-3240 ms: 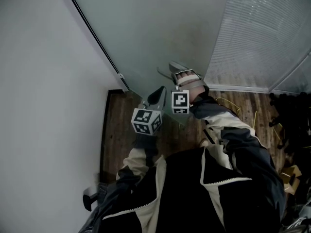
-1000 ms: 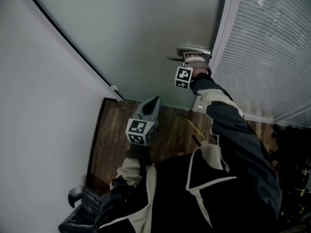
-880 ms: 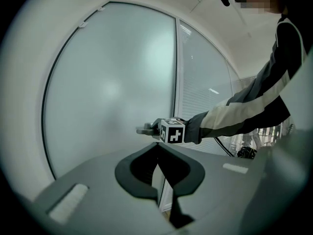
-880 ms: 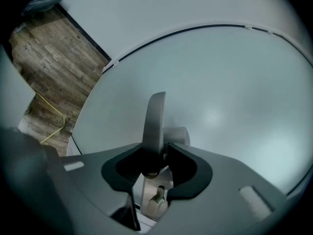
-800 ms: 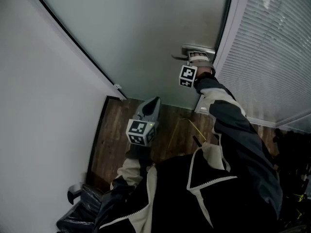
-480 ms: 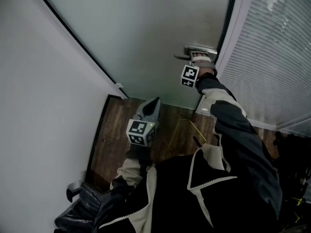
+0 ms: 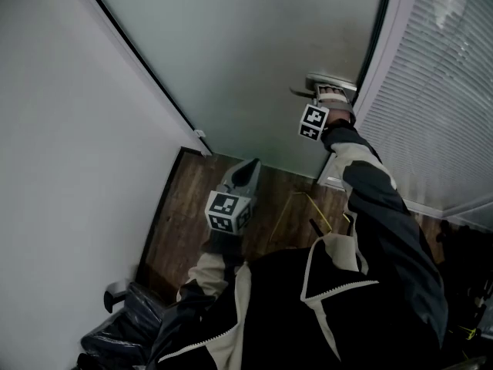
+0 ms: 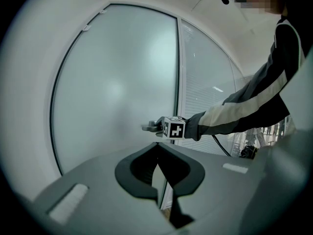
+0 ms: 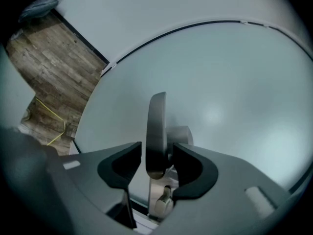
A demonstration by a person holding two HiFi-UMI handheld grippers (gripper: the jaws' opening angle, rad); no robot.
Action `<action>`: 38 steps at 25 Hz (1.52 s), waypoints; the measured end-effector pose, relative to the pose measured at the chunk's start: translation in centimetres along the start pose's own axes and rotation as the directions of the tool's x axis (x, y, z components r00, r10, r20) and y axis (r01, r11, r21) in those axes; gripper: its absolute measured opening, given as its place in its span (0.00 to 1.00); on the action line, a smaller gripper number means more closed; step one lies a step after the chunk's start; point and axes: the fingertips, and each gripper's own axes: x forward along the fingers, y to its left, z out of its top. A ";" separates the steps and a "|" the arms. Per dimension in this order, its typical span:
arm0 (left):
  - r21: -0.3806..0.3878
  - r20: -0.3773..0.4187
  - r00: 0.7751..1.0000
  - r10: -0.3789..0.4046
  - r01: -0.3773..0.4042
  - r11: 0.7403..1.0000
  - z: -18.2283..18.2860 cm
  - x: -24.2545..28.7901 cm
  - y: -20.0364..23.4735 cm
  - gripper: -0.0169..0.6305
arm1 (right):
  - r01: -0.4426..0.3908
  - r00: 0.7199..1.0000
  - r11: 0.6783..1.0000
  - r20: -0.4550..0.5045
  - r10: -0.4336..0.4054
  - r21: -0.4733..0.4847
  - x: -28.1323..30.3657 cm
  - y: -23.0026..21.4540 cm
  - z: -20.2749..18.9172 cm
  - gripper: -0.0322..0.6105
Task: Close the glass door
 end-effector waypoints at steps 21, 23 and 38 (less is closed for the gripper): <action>-0.096 0.104 0.995 0.005 0.005 0.995 0.9 -8.8 5.8 0.03 | -0.555 0.766 0.391 0.634 -0.103 0.734 -30.7 5.1 18.0 0.06; -0.077 0.106 0.994 -0.011 0.019 0.997 0.8 -9.9 5.8 0.03 | -0.560 0.768 0.369 0.632 -0.104 0.742 -31.9 5.9 19.0 0.05; -0.029 0.089 0.996 0.001 0.001 1.000 -2.4 -22.1 8.2 0.03 | -0.547 0.789 0.348 0.608 -0.091 0.762 -40.2 11.8 28.3 0.05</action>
